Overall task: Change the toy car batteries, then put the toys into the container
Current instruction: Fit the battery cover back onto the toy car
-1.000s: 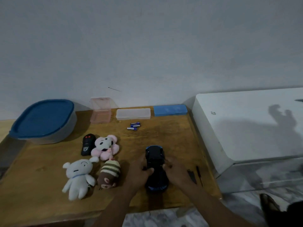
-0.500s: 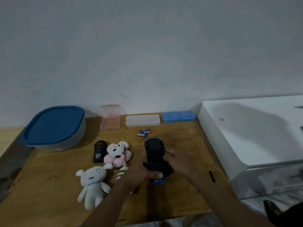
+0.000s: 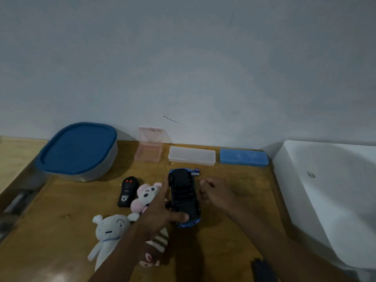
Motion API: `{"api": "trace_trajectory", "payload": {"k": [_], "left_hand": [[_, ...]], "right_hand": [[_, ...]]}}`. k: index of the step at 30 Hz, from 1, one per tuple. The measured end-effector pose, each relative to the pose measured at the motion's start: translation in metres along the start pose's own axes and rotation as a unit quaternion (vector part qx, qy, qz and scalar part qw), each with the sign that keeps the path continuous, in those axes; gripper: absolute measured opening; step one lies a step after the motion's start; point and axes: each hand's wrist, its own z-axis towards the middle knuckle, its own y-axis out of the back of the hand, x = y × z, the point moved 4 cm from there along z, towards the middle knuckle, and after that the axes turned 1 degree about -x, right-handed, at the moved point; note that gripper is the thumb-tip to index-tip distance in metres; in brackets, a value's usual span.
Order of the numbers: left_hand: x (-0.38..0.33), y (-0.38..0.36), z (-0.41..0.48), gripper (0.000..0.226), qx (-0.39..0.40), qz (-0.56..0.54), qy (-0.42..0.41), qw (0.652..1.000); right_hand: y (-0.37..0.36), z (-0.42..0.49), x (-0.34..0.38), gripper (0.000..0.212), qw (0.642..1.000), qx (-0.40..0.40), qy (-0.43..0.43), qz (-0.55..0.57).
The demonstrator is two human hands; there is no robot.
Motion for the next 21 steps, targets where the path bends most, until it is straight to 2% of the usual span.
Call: {"api": "trace_trajectory", "payload": {"k": [4,12,15,21], "left_hand": [[0.006,0.011,0.010,0.125,-0.043,-0.023,0.018,0.999],[-0.007,0.022,0.024,0.124,-0.071,-0.047,0.017,0.996],[-0.010,0.020,0.027,0.121,-0.077,-0.056,0.013,0.995],[-0.009,0.023,0.031,0.122,-0.078,-0.061,0.025,0.995]], "right_hand": [[0.001,0.034,0.001,0.024,0.982,-0.026,0.075,-0.169],[-0.023,0.080,0.011,0.032,0.915,0.012,0.195,-0.354],[-0.034,0.090,0.012,0.044,0.879,0.051,0.200,-0.430],[-0.054,0.111,-0.017,0.077,0.838,0.096,0.171,-0.509]]}}
